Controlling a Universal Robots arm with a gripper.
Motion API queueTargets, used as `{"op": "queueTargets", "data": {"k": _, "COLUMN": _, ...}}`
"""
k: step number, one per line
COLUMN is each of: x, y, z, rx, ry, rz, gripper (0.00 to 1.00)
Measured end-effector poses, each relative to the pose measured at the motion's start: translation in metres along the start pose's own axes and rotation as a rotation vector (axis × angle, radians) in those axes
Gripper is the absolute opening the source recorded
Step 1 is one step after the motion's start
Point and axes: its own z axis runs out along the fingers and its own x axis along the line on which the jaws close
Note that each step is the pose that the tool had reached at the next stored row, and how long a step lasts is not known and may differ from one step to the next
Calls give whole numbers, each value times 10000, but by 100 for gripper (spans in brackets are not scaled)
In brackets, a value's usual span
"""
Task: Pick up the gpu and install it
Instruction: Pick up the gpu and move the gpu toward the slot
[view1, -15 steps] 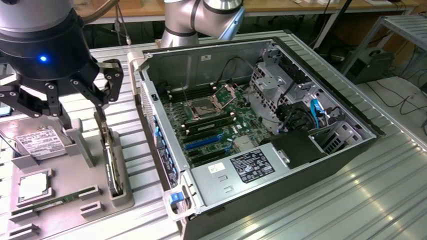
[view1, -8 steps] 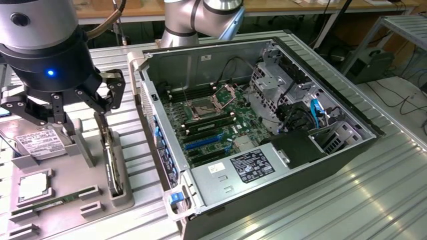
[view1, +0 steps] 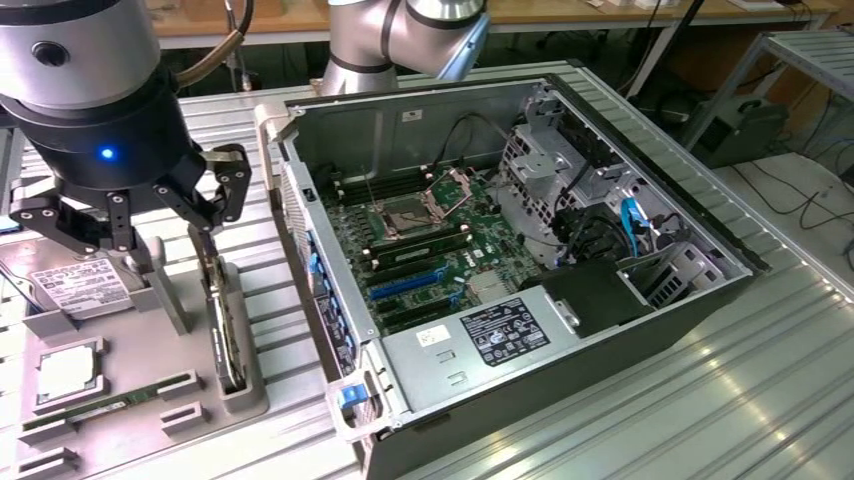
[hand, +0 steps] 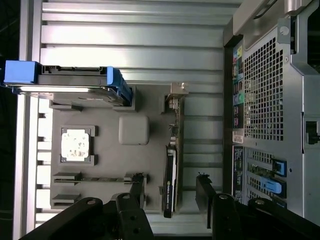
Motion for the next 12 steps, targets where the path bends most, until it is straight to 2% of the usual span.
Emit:
{"op": "queueTargets", "data": {"k": 6, "x": 2, "y": 1, "z": 88, "rx": 18, "ry": 1, "rz": -1, "gripper": 54}}
{"op": "queueTargets", "data": {"k": 8, "x": 3, "y": -3, "z": 134, "rx": 151, "ry": 5, "rz": -2, "gripper": 54}}
{"op": "queueTargets", "data": {"k": 10, "x": 3, "y": -7, "z": 165, "rx": 181, "ry": 2, "rz": -5, "gripper": 54}}
{"op": "queueTargets", "data": {"k": 12, "x": 4, "y": -9, "z": 190, "rx": 250, "ry": 5, "rz": -5, "gripper": 54}}
